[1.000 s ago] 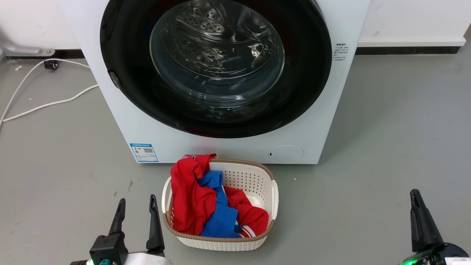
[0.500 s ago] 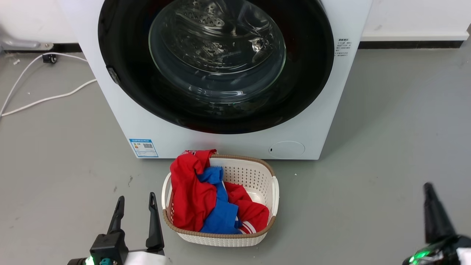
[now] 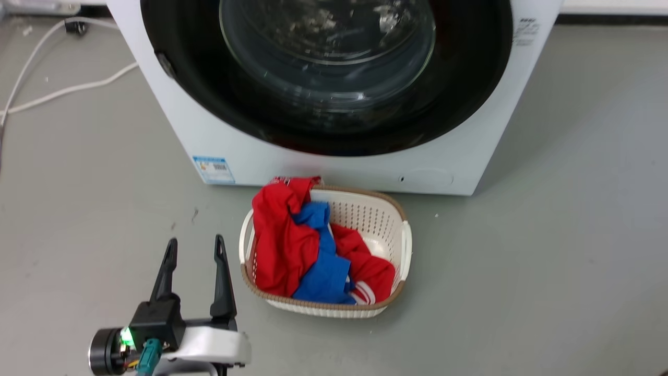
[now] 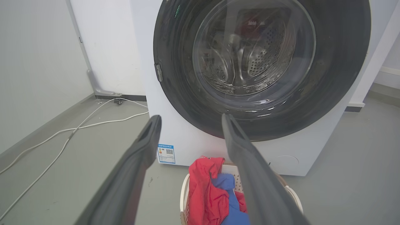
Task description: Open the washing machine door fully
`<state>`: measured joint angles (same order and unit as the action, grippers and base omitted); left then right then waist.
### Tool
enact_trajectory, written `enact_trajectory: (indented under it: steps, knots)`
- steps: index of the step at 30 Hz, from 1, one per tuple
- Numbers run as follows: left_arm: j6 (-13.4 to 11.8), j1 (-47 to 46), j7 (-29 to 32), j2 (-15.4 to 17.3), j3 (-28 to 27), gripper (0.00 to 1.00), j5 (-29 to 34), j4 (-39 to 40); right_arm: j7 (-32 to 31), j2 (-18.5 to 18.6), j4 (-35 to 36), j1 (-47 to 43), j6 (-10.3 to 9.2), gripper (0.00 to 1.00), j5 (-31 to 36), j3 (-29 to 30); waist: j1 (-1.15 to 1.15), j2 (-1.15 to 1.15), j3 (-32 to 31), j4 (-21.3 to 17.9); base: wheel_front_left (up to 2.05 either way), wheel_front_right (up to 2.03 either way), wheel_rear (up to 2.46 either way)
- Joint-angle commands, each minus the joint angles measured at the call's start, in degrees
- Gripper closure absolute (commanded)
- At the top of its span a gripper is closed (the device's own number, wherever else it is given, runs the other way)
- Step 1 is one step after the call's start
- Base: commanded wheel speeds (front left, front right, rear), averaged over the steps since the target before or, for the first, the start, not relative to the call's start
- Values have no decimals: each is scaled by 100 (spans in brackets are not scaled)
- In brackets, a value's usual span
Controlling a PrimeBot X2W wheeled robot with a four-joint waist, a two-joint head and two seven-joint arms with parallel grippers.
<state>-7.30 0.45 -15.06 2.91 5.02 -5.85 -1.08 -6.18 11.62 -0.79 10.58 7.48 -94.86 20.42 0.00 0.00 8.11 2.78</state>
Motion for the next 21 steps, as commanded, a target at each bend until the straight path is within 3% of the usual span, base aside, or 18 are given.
enact_trajectory:
  steps: [1,12,15,21]
  knots:
    - [-21,-125,-18,-2,5,0,34,45,-103,142,-44,302,3,100,-16,47,0,0,230,106,0,0,0]
    - [-98,-616,-18,-1,110,0,74,244,-661,1018,-672,2178,3,100,96,73,0,0,976,320,0,0,0]
    - [-136,-855,-17,-1,245,0,24,275,-997,1541,-1090,3067,3,100,278,-154,0,0,1347,478,0,0,0]
    - [-193,-1019,-18,-2,356,0,-14,303,-1378,1947,-1622,3892,3,100,502,-569,0,0,1644,625,0,0,0]
